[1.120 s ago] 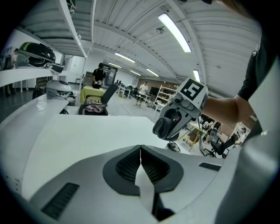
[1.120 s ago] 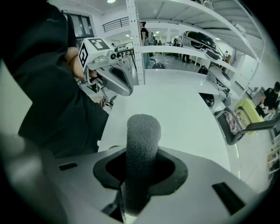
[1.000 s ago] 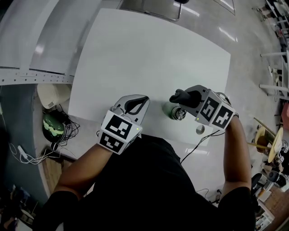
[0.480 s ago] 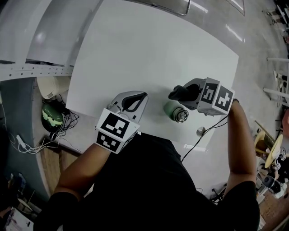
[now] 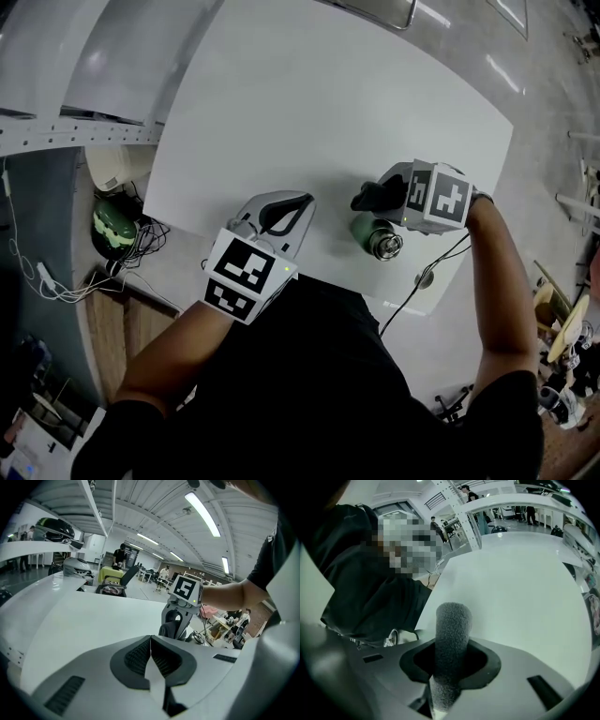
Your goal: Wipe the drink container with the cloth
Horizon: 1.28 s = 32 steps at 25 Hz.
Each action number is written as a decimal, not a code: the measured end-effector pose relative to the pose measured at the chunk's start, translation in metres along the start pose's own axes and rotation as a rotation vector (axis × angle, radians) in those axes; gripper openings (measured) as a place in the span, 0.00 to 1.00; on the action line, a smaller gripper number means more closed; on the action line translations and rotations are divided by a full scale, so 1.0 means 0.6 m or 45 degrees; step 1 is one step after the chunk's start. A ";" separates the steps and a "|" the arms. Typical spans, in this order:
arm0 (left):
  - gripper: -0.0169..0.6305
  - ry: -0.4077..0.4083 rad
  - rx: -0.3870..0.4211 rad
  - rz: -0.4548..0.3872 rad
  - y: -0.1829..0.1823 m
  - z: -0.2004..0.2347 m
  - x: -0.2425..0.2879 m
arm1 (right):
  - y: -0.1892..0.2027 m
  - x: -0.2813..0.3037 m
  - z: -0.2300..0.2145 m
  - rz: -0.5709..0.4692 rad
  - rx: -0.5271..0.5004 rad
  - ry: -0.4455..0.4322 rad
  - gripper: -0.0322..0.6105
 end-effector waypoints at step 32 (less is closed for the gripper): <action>0.05 0.009 0.054 -0.013 -0.009 -0.024 -0.024 | 0.054 0.012 -0.052 -0.100 0.135 0.273 0.23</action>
Point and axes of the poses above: the fingertips, and each gripper's own axes: x forward along the fingers, z to its left, y out of its underside, the point moved 1 cm from there along -x, backward along the fingers, and after that the axes turned 11 degrees about -z, right-handed, at the moved point
